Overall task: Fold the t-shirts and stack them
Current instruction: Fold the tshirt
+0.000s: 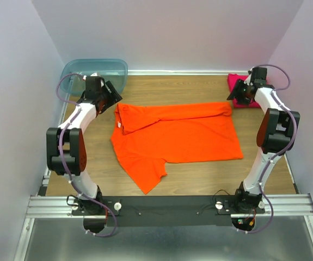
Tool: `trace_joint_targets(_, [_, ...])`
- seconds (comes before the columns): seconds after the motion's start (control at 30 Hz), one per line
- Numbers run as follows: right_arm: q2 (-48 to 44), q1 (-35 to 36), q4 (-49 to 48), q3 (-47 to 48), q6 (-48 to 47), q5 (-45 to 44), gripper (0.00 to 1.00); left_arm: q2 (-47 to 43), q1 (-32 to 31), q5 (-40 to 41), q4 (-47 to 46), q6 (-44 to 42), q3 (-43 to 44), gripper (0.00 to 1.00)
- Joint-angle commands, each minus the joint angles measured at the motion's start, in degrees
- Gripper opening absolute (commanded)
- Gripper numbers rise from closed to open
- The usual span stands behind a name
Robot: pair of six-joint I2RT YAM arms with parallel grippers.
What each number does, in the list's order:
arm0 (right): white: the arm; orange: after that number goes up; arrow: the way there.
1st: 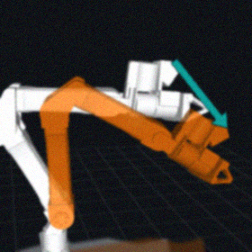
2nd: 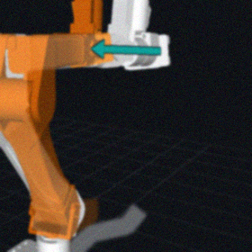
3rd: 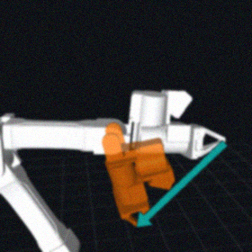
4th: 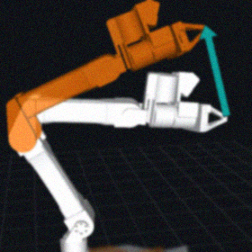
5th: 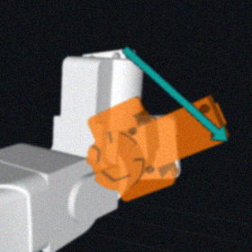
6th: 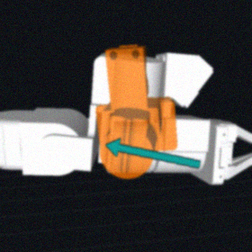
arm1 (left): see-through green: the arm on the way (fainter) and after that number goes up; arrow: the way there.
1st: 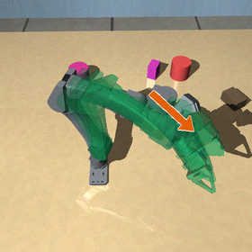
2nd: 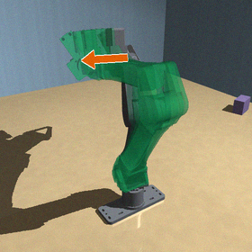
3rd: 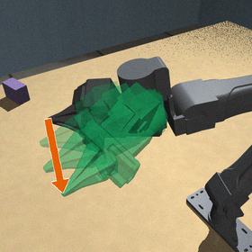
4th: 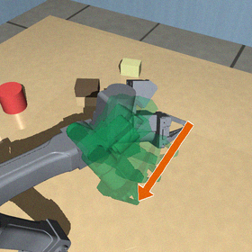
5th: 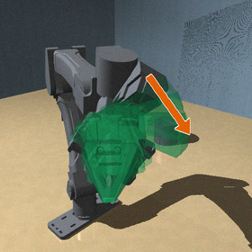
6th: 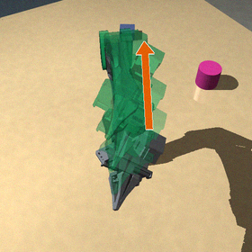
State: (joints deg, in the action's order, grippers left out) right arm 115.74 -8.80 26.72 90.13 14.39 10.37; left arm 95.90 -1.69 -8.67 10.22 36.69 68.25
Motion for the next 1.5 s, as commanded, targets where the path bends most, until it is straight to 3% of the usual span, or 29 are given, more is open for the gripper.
trace_joint_targets(0.0, [3.9,-0.4,0.6,3.9,1.0,7.9,0.64,6.0,0.1,3.8,-1.0,-3.8,4.5,0.76])
trace_joint_targets(0.3, [9.0,-1.1,0.4,8.3,2.7,10.8,0.64,15.2,-0.4,6.0,-0.6,-4.6,10.0,0.59])
trace_joint_targets(0.7, [12.8,-1.2,0.4,10.0,2.7,14.4,0.63,21.3,-1.7,5.7,-0.5,-3.8,12.8,0.52])
trace_joint_targets(0.87, [13.7,-1.2,0.4,10.5,2.9,14.6,0.63,22.6,-1.9,6.1,-0.6,-3.6,13.1,0.29])
trace_joint_targets(1.07, [14.7,-1.6,0.4,10.2,3.1,14.4,0.53,21.1,-1.8,10.1,-0.4,-4.3,12.3,0.04])
trace_joint_targets(1.13, [14.9,-2.1,0.3,9.5,3.0,13.4,0.4,20.9,-1.5,10.6,-0.4,-4.3,11.6,0.0])
trace_joint_targets(1.17, [14.9,-2.4,0.1,9.5,2.9,13.0,0.4,20.9,-1.3,10.6,-0.4,-4.3,11.6,0.0])
trace_joint_targets(1.2, [15.0,-2.5,0.0,8.9,2.8,12.7,0.29,20.9,-1.2,10.7,-0.3,-4.3,11.3,0.0])
trace_joint_targets(1.3, [15.1,-3.7,-0.4,8.6,2.6,11.3,0.14,20.7,-0.3,11.8,-0.3,-4.2,10.3,0.0])
trace_joint_targets(1.47, [15.0,-4.3,-0.6,8.2,1.9,10.7,0.08,20.8,0.0,12.4,0.1,-4.3,10.2,0.0])
